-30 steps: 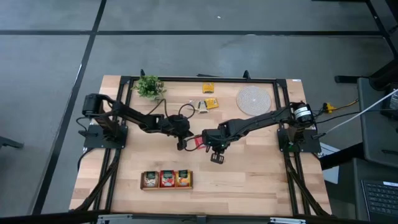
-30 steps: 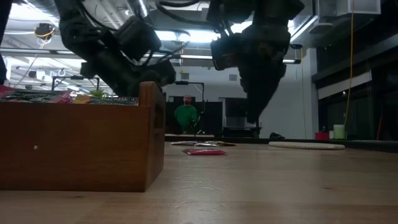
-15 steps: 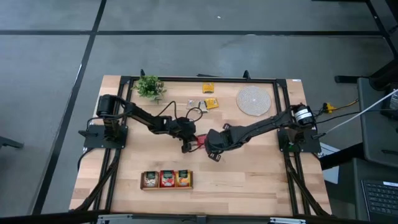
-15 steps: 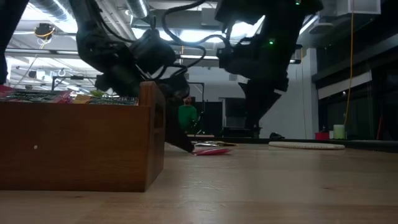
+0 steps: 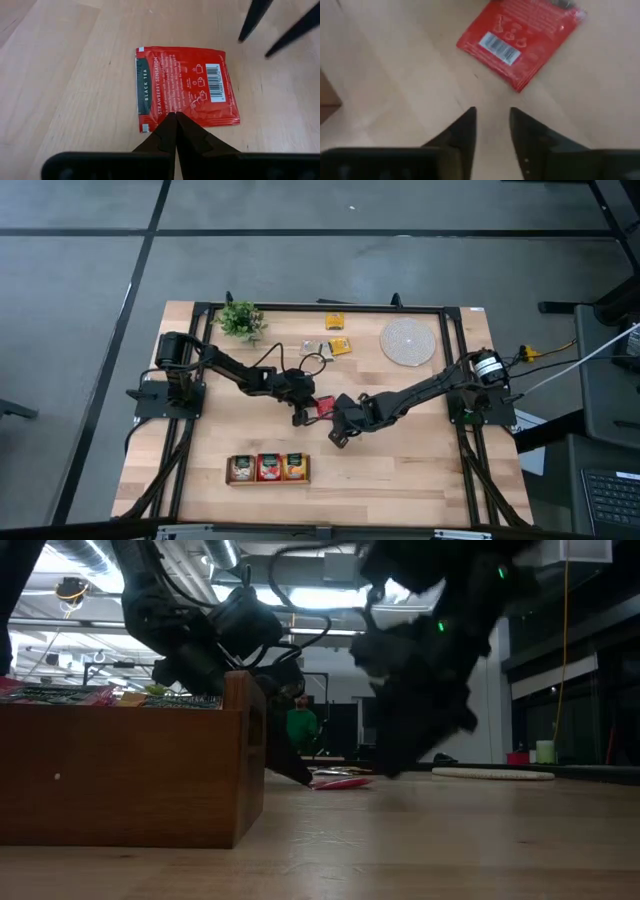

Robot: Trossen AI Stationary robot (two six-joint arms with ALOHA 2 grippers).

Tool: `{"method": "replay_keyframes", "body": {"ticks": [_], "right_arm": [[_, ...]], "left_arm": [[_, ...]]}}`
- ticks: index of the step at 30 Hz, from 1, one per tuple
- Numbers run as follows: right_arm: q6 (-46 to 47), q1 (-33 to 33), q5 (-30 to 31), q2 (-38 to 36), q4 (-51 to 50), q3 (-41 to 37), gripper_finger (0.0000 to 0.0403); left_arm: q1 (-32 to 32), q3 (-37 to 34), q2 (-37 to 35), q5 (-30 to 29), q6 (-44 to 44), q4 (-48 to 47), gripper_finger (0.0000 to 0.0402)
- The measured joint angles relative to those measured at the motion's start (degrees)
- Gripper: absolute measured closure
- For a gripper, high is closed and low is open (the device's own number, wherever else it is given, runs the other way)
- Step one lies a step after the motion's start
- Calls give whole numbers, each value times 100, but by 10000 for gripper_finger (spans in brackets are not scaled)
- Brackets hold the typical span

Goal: Pick & Place Tea
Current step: Put the red tea bag into the middle section of the wooden organizer

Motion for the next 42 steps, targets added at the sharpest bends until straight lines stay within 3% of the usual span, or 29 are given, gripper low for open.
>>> {"method": "replay_keyframes", "body": {"ticks": [6, 12, 25, 34, 42], "right_arm": [[578, -183, -63, -23, 1004, -641, 220], [696, -294, -76, -29, 1870, -995, 207], [554, -503, -118, 2, 2288, -1112, 279], [253, -526, -69, 9, 2237, -1114, 389], [-18, -529, -55, 11, 2168, -1110, 390]], "left_arm": [[0, -4, 6, 2, 2, 2, 400], [0, -8, 11, 20, 4, 11, 400], [2, -31, 32, 338, 4, 378, 398], [2, -28, 22, 344, -41, 387, 395], [178, -39, -814, 226, -23, -847, 387]]}}
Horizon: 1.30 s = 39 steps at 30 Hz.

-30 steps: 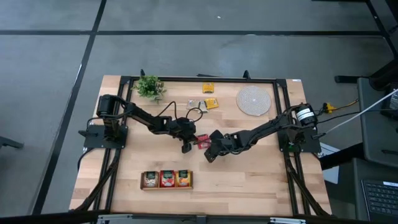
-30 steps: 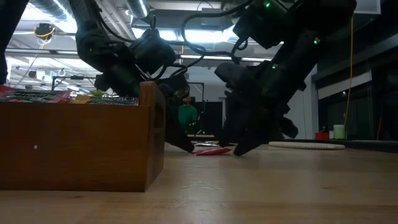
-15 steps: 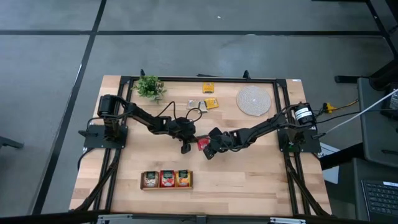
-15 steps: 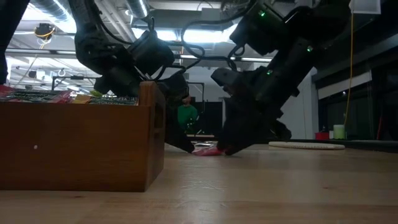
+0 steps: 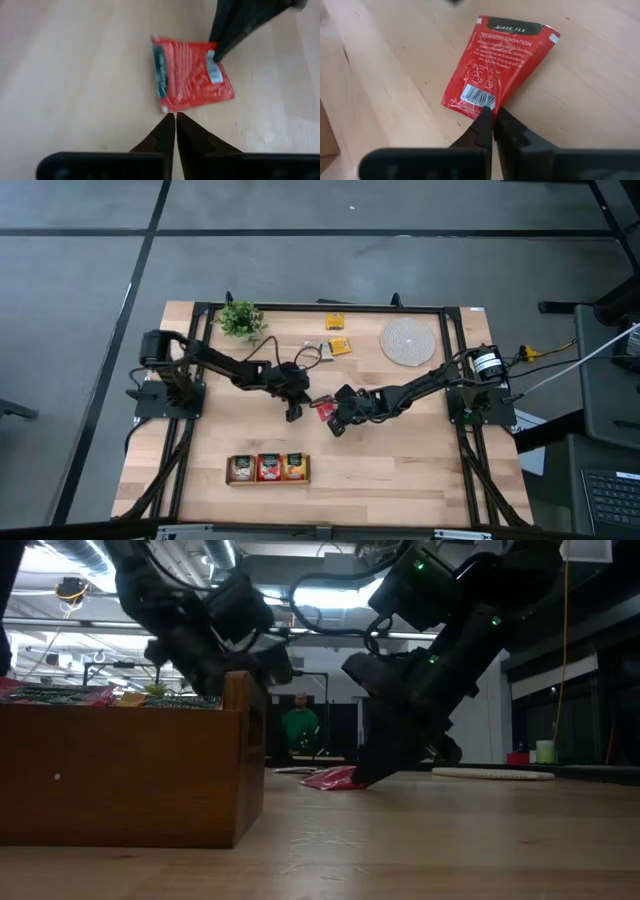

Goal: Pick & Place Tea
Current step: Put the red tea bag into the middle section of the wooden organizer

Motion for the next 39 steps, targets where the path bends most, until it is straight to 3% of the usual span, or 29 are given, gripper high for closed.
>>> {"method": "replay_keyframes", "body": {"ticks": [5, 8, 14, 21, 26, 39], "right_arm": [[-520, 0, 331, 0, -64, 19, 393], [-1037, -1, 552, 6, -98, 62, 391], [-2042, 0, 909, 13, -104, 161, 394], [-2900, 0, 1453, 13, 73, 406, 393], [-3356, 0, 1475, 13, 110, 595, 392], [-3951, 0, 1484, 5, 188, 863, 392]], "left_arm": [[3, -239, -694, -501, 276, -58, 386], [3, -416, -1041, -510, 409, 59, 380], [3, -608, -1591, -486, 246, 51, 333], [3, -608, -1592, -484, 154, 183, 257], [12, -608, -1591, -528, 121, 189, 219], [36, -603, -1591, -925, 9, -16, 210]]}}
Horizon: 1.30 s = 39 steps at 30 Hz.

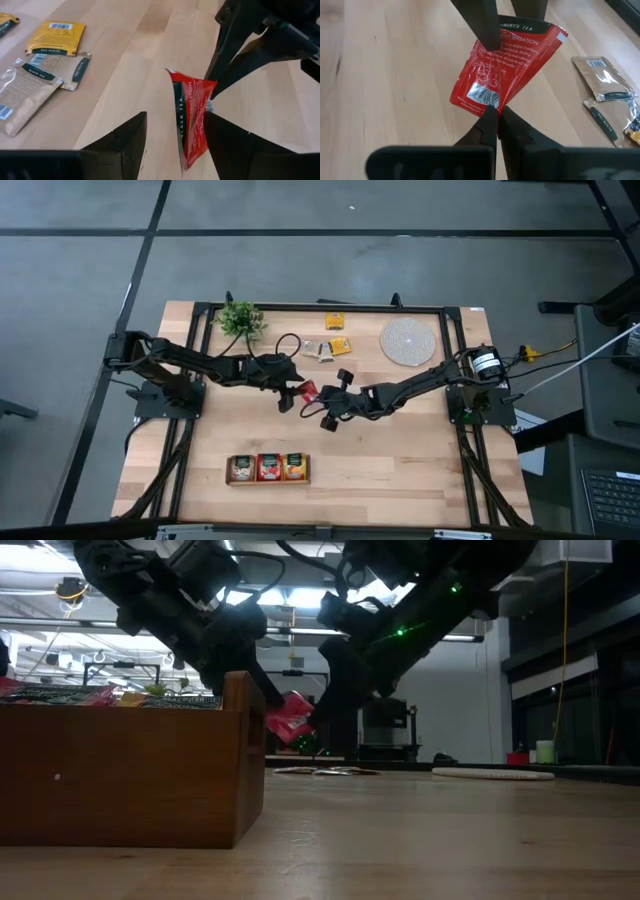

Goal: Pick & Place Tea
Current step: Put the red tea bag into the middle section of the wooden organizer

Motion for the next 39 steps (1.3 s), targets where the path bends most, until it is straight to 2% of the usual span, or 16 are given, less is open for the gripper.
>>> {"method": "replay_keyframes", "body": {"ticks": [5, 14, 20, 26, 33, 36, 39], "right_arm": [[1, 0, -2, -3, 136, 0, 392], [122, 2, -9, -3, 306, 0, 363], [869, 4, -74, -5, 312, 0, 332], [1362, 3, -726, -14, 348, 2, 285], [1461, -44, -1238, -14, 759, 2, 237], [1534, -152, -1701, -14, 1026, 2, 224], [1674, -299, -2268, -14, 1236, 2, 215]], "left_arm": [[0, 2, 0, 4, 3, -2, 251], [0, 4, 0, 291, 177, 0, 391], [0, 7, 0, 337, 367, -122, 399], [-99, 7, -111, 303, 1263, -598, 399], [-500, 7, -797, 268, 2491, -1310, 399], [-778, 7, -1190, -92, 2788, -1541, 399], [-1185, 7, -1646, -838, 3091, -1914, 399]]}}
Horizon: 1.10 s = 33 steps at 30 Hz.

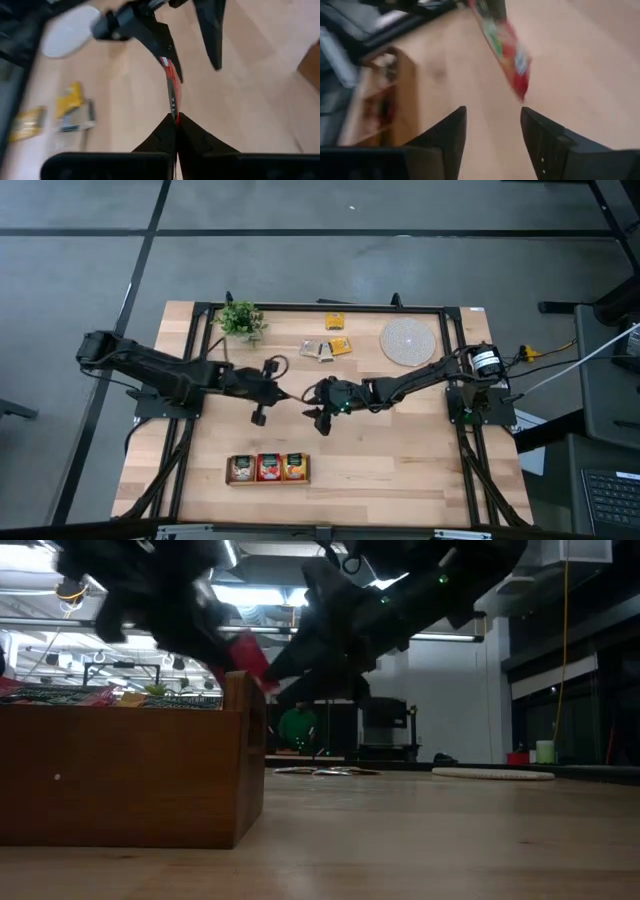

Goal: Pick & Place Tea
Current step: Put the red tea bag into the middle section of the wooden organizer

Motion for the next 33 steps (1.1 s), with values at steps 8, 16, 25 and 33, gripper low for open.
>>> {"method": "replay_keyframes", "body": {"ticks": [8, 16, 25, 33], "right_arm": [[684, -505, -2222, 0, 1212, 0, 212], [1395, -718, -2913, 0, 2220, 2, 212], [1561, -718, -3048, 0, 2310, 2, 212], [1697, -779, -3067, 0, 2408, 0, 212]], "left_arm": [[-1363, 0, -909, -1881, 990, -501, 399], [-2232, -2, -829, -3541, 2086, -192, 399], [-2675, -2, -791, -4253, 3368, 373, 398], [-2712, -2, -791, -3679, 3430, 718, 398]]}}
